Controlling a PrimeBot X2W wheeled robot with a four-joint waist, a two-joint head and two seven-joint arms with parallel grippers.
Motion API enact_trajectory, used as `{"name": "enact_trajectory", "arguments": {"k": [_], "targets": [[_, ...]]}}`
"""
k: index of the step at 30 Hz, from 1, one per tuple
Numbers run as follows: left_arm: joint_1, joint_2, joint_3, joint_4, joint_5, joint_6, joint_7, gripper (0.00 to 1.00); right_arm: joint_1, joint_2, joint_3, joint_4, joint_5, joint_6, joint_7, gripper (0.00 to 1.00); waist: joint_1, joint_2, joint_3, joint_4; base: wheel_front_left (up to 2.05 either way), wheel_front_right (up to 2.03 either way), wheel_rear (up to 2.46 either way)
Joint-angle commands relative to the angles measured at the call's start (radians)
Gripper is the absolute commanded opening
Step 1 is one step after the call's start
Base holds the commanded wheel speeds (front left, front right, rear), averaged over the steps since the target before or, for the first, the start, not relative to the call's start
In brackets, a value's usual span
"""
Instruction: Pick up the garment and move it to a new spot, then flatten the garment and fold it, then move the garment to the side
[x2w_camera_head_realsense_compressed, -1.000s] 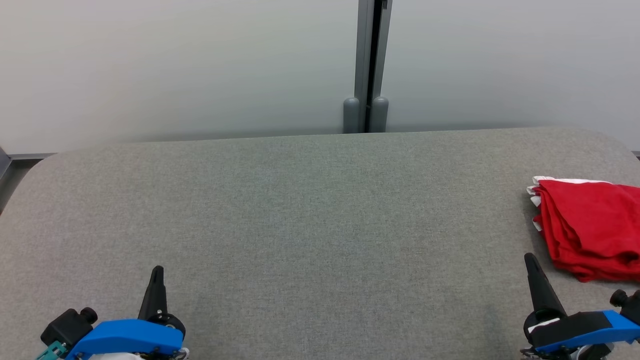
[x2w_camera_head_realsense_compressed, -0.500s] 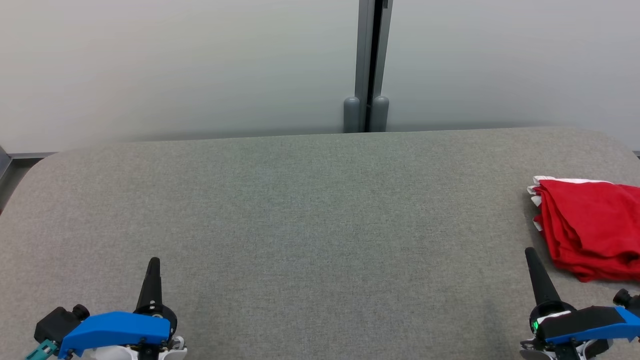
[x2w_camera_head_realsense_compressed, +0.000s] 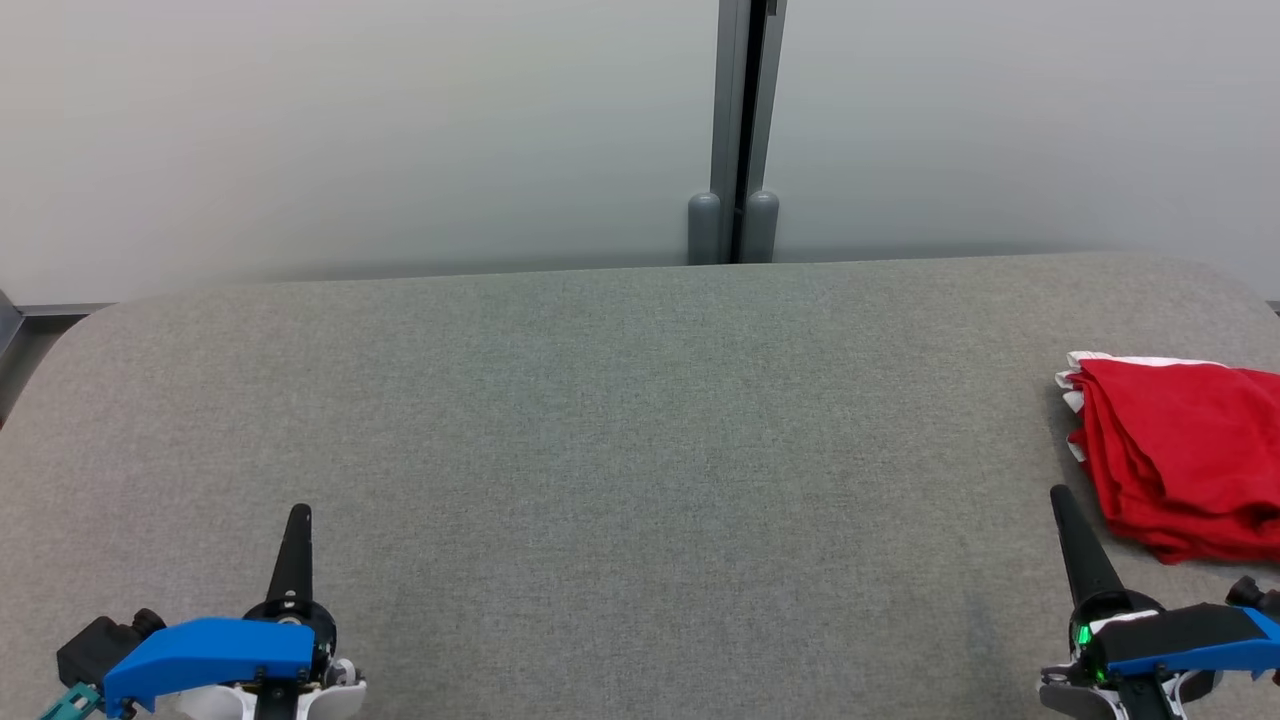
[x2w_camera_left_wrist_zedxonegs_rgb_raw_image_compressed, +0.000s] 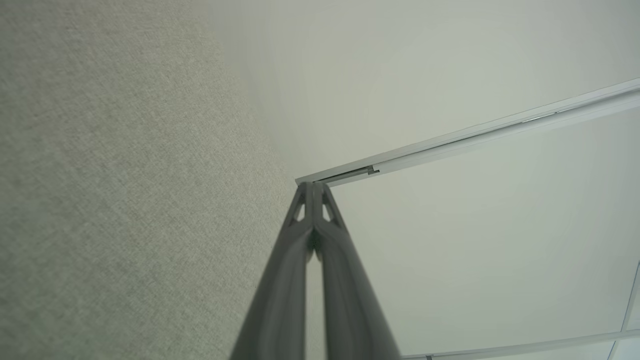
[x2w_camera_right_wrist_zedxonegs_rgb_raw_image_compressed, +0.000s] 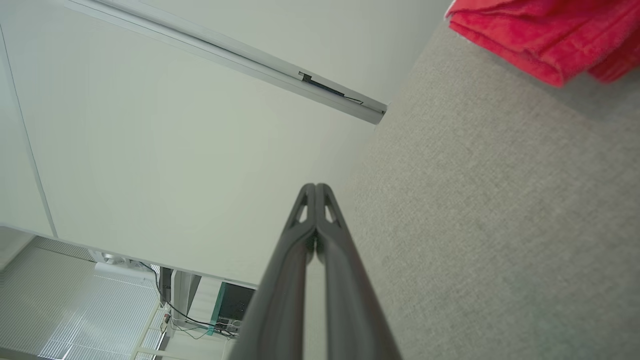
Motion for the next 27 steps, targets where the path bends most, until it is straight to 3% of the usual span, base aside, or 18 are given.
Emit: {"name": "enact_trajectory", "arguments": {"k": [1, 27], "targets": [[-0.025, -0.002, 0.012, -0.011, -0.017, -0.008, 0.007, 0.00, -0.020, -0.002, -0.004, -0.003, 0.021, 0.001, 0.003, 0.00, 0.0000, 0.0000, 0.000, 0.000, 0.00, 0.00, 0.00], [-0.039, -0.019, 0.059, -0.034, -0.201, -0.019, 0.062, 0.00, -0.047, -0.001, -0.007, 0.015, 0.241, 0.001, 0.031, 0.00, 0.0000, 0.0000, 0.003, 0.002, 0.00, 0.00, 0.00]]}}
